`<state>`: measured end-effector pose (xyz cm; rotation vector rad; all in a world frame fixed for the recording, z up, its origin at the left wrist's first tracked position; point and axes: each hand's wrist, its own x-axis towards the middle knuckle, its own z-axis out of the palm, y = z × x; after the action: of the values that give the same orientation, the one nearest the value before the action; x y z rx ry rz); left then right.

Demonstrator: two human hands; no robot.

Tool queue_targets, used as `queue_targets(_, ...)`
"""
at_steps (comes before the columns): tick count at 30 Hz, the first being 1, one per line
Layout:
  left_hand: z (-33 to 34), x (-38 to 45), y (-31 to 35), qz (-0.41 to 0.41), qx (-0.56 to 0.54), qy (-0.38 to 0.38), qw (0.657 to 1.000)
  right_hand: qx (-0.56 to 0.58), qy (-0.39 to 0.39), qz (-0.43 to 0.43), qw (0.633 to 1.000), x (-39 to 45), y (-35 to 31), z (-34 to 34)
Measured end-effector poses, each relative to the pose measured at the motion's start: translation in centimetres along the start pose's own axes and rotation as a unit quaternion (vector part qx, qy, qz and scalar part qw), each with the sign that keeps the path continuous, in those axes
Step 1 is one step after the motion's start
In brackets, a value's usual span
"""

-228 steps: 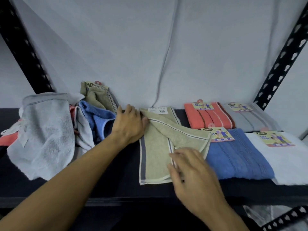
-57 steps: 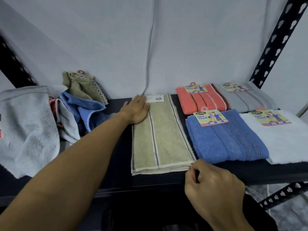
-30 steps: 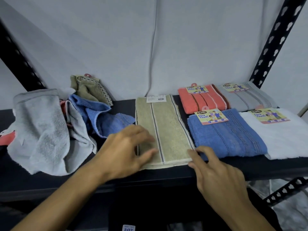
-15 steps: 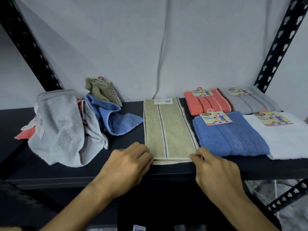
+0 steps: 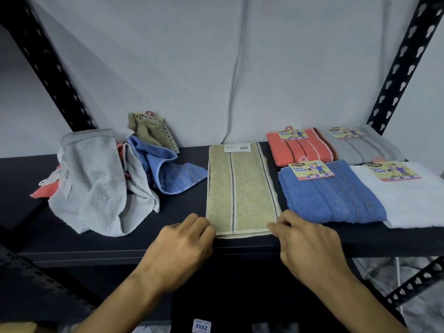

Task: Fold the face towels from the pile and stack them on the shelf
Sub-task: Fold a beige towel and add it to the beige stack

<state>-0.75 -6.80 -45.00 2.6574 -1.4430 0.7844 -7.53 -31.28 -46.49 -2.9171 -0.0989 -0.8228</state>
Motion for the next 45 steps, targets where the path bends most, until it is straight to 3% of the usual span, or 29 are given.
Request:
queue_targets(3,-0.2,-0.2,0.0,-0.058,-0.047,-0.005,0.997,-0.007,-0.018,-0.034,0.999,0.0,0.4,-0.1)
queue_targets(5,-0.5,0.1,0.0,-0.142,-0.096,-0.014,0.985,-0.002,-0.024,-0.052,0.998,0.1,0.6,-0.2)
queue_targets(10,-0.7,4.3,-1.5,-0.393,-0.188,-0.029,0.9,0.022,0.004,-0.058,0.998,1.1,0.1,-0.8)
queue_targets(15,0.8,6.3,-1.6,-0.477,-0.227,-0.091,0.844,0.026,0.003,-0.079,0.997,1.4,-0.5,-0.6)
queue_targets(19,1.0,6.6,-1.6,-0.502,-0.244,-0.089,0.825,0.027,-0.007,-0.09,0.996,1.0,-0.4,-0.6)
queue_targets(25,0.6,6.6,-1.3,-0.495,-0.258,-0.082,0.825,0.038,-0.006,-0.092,0.995,1.0,-0.1,-0.2)
queue_targets(33,0.8,6.7,-2.2,-0.51,-0.34,-0.114,0.782,0.053,-0.002,-0.095,0.994,0.6,0.3,0.7)
queue_targets(37,0.7,7.4,-3.4,-0.479,-0.332,-0.155,0.798,0.047,0.011,-0.101,0.994,0.4,0.3,1.0)
queue_targets(41,1.7,9.7,-5.0,-0.481,-0.258,-0.111,0.83,0.051,0.02,-0.095,0.994,0.1,0.2,1.5)
queue_targets(45,3.7,11.3,-5.2,-0.497,-0.207,-0.123,0.834,0.07,0.017,-0.083,0.994,0.1,0.4,1.5)
